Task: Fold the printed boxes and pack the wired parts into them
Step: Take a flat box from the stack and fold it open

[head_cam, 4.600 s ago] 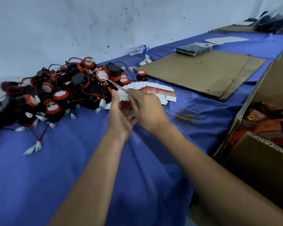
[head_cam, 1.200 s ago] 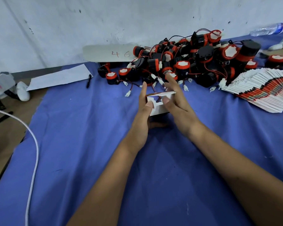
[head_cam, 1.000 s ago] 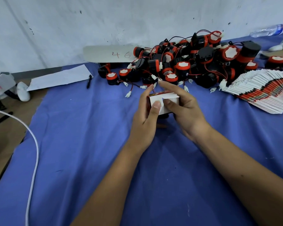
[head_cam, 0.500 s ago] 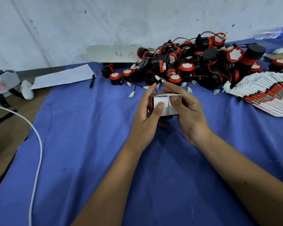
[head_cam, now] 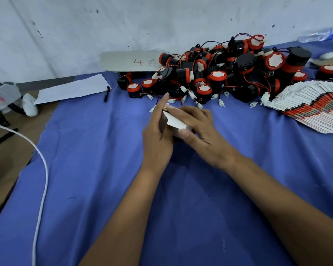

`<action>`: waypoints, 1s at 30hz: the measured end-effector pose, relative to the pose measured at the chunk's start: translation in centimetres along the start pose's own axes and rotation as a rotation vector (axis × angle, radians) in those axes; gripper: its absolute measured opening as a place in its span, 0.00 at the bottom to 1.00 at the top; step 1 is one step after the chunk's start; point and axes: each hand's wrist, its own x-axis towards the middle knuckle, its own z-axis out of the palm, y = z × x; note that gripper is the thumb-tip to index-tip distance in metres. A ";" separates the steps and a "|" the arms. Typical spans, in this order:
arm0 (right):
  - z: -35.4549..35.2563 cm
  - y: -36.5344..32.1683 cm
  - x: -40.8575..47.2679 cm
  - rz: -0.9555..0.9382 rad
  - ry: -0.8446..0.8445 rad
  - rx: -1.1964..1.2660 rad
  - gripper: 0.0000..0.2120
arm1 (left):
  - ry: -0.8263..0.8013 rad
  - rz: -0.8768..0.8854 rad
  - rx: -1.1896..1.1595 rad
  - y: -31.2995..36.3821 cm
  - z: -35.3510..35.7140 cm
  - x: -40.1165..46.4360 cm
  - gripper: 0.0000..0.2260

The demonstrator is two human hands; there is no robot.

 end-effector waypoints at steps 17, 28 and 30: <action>-0.9 0.3 0.4 0.235 0.316 0.346 0.22 | -0.056 0.330 0.363 1.0 1.0 -0.4 0.40; -0.5 0.1 0.4 0.317 0.409 0.241 0.10 | -0.009 0.380 0.336 1.3 1.4 -0.4 0.35; -0.5 0.3 0.3 0.313 0.426 0.196 0.10 | -0.016 0.402 0.344 1.3 1.5 -0.5 0.35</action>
